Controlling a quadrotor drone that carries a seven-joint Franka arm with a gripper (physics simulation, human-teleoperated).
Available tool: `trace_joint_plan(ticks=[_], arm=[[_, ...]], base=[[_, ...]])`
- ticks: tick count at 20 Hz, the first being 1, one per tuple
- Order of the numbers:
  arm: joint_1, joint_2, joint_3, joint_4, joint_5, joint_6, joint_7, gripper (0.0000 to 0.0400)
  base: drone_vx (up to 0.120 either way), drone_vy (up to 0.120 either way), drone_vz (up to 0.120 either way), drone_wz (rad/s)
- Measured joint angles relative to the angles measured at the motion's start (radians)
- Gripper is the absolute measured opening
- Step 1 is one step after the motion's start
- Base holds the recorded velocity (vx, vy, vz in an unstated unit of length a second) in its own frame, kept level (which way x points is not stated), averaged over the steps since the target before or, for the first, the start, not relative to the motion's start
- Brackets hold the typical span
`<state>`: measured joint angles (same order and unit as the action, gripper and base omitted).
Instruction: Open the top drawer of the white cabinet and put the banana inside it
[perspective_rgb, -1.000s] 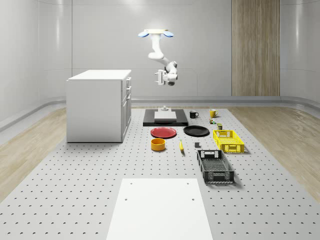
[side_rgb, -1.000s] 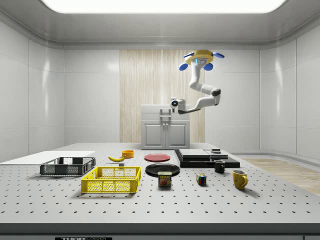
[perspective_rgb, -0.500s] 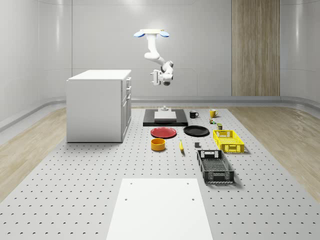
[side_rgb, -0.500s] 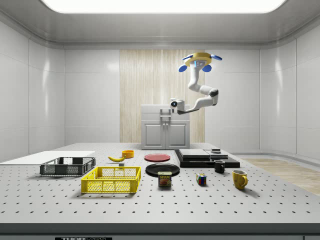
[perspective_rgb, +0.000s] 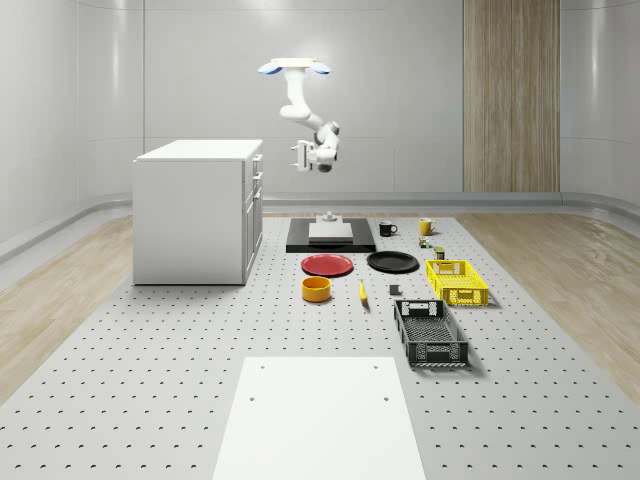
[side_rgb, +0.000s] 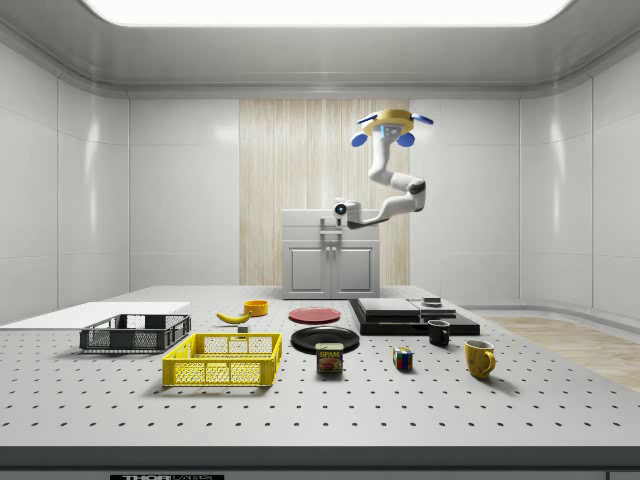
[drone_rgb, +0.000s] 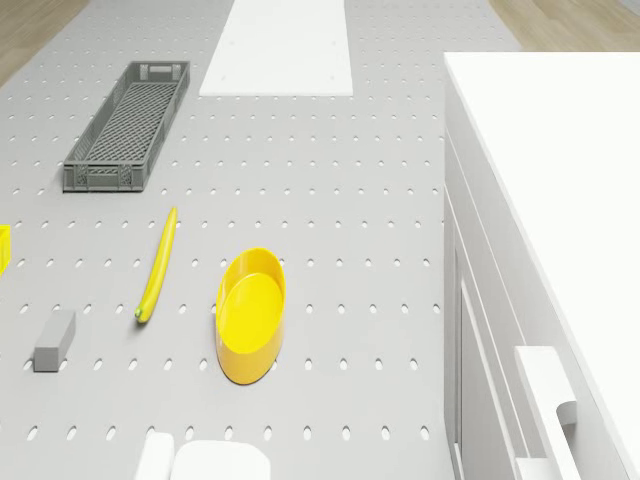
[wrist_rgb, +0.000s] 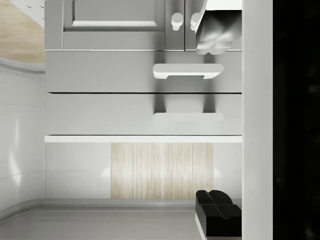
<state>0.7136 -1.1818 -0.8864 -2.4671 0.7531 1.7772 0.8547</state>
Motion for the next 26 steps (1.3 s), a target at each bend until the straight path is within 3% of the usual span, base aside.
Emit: trace_joint_plan(ticks=[23, 26], arm=[[0.016, -0.019, -0.004, -0.003, -0.017, 0.015, 0.014, 0.0400], [0.018, -0.021, -0.004, -0.003, -0.018, 0.017, 0.015, 0.0400]], base=[[0.000, -0.117, 0.000, 0.000], [0.000, -0.013, 0.000, 0.000]])
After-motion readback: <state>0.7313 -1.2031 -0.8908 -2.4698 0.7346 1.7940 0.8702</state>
